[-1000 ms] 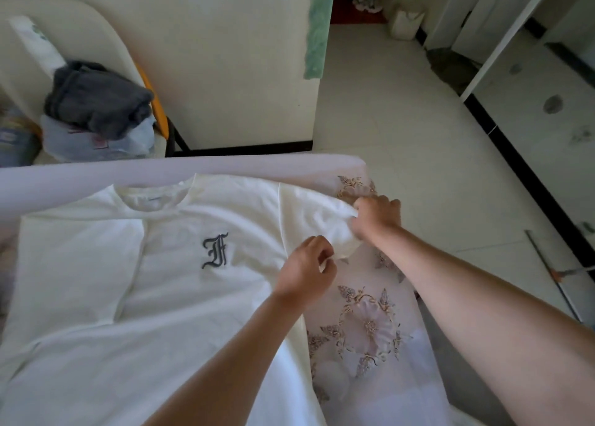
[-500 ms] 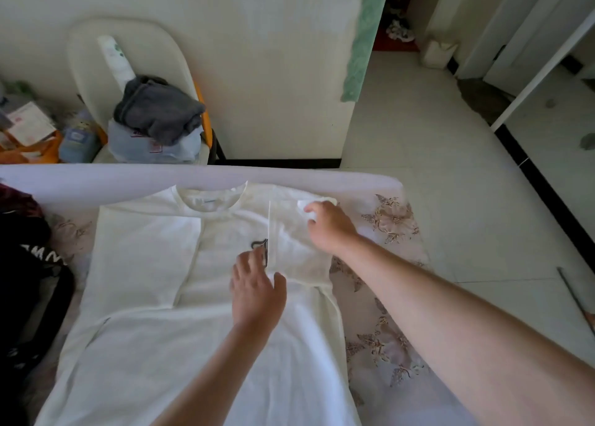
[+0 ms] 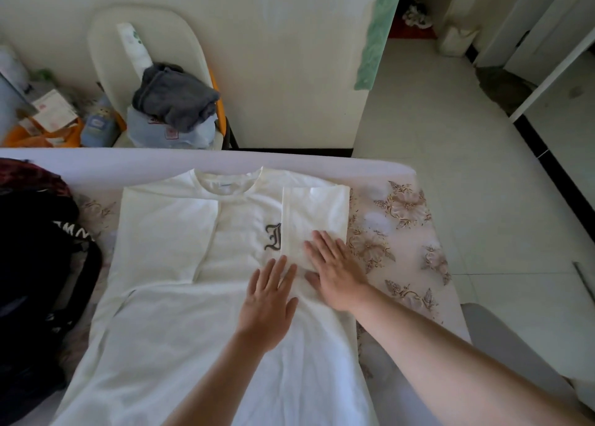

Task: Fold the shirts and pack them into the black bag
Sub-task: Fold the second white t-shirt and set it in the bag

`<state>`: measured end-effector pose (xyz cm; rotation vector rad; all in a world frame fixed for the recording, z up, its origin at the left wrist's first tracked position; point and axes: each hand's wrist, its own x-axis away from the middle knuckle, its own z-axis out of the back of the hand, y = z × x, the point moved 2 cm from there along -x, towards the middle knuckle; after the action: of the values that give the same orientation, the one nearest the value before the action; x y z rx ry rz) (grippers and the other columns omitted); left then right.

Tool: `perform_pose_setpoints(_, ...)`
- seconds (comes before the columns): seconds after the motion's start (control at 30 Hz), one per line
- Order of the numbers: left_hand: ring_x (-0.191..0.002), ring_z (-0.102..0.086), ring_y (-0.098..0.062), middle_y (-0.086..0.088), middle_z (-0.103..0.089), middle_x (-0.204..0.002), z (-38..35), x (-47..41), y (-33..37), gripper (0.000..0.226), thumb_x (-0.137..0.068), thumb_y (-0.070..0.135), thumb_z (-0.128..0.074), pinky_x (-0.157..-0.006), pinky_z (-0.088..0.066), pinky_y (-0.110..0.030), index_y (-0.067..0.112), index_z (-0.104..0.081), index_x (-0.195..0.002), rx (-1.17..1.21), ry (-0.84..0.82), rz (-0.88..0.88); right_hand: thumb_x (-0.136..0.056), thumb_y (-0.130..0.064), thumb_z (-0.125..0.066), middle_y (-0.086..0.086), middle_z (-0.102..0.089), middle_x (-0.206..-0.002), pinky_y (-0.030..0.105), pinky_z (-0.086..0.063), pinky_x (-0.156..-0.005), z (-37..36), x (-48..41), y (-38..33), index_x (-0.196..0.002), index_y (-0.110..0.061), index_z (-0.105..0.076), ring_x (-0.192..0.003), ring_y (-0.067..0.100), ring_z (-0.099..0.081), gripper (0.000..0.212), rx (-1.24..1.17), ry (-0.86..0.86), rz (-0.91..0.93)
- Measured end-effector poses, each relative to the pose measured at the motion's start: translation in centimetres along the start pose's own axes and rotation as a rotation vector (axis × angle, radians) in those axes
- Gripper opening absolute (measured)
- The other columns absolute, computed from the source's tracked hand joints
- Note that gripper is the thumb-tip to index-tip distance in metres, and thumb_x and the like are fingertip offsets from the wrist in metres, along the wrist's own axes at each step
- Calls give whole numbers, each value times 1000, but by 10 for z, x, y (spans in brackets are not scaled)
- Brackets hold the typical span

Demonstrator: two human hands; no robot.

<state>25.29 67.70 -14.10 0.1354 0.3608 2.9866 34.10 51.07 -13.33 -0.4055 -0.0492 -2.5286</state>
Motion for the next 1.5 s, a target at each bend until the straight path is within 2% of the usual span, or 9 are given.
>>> perform_pose_setpoints(0.2, -120, -50, -21, 3, -51, -131, 23, 49, 14, 45, -85, 33, -44, -98, -44, -37, 24, -56, -127, 161, 81, -15, -99, -45, -26, 14, -18, -163, 48, -25, -120, 1, 80, -20, -155, -16, -25, -151, 33, -18, 63, -194, 180, -170)
perform_pose_setpoints(0.33, -96, -56, -18, 9, -51, -107, 25, 97, 25, 25, -79, 33, -55, -82, -47, -30, 27, -60, -103, 212, 91, -174, -91, -35, -51, 4, -49, -127, 38, -46, -97, -18, 161, -46, -136, -15, -49, -116, 27, -52, 50, -205, 247, -293)
perform_pose_setpoints(0.6, -149, -19, -26, -4, -23, -162, -19, 212, -39, 82, -81, 68, -48, -115, -15, -45, 30, -34, -152, -69, -133, -370, -87, -54, -49, 10, -28, -161, 40, -21, -118, -81, 276, -137, -150, -22, -40, -146, 28, -29, 71, -73, 94, -149)
perform_pose_setpoints(0.73, -140, -37, -25, -2, -40, -153, 1, 241, -54, 65, -88, 57, -49, -111, -33, -45, 26, -47, -144, 9, -49, -392, -86, -70, -33, 3, 9, -166, 47, -6, -124, -75, 294, -168, -157, -30, -13, -153, 24, 7, 84, -105, -76, -113)
perform_pose_setpoints(0.83, -119, -53, -19, 6, -52, -128, 12, 268, -44, 47, -82, 56, -56, -94, -51, -40, 29, -60, -121, 101, -8, -443, -74, -79, -36, -1, 3, -166, 42, -2, -122, -74, 303, -181, -154, -32, -25, -151, 21, 3, 93, -133, -114, -50)
perform_pose_setpoints(1.0, -123, -48, -22, 4, -50, -128, -5, 311, -36, 78, -65, 78, -58, -103, -45, -43, 29, -54, -126, 20, -95, -471, -86, -28, -73, 6, -56, -143, 45, -43, -108, -79, 308, -192, -105, -19, -77, -130, 26, -52, 22, -305, 97, -55)
perform_pose_setpoints(1.17, -131, -42, -21, 2, -43, -143, 9, 321, -24, 97, -61, 84, -52, -106, -42, -44, 28, -39, -140, 46, -46, -379, -100, -20, -52, 6, -71, -99, 40, -53, -76, -60, 300, -206, -102, -12, -66, -86, 25, -67, 15, -280, 160, -134)
perform_pose_setpoints(1.33, -119, -43, -21, 2, -40, -132, 22, 314, -22, 88, -66, 62, -68, -97, -43, -35, 24, -36, -139, 0, -138, -271, -95, -7, -54, 3, -67, -85, 35, -41, -56, -22, 289, -205, -104, -12, -56, -68, 30, -61, 11, -236, 277, -131)
perform_pose_setpoints(1.5, -101, -59, -27, -1, -67, -105, 17, 303, -45, 36, -82, 10, -63, -81, -53, -38, 18, -62, -117, 230, -87, -243, -102, -14, -43, 6, -65, -107, 35, -39, -70, -28, 280, -195, -116, -13, -55, -90, 30, -60, 19, -243, 77, -111)
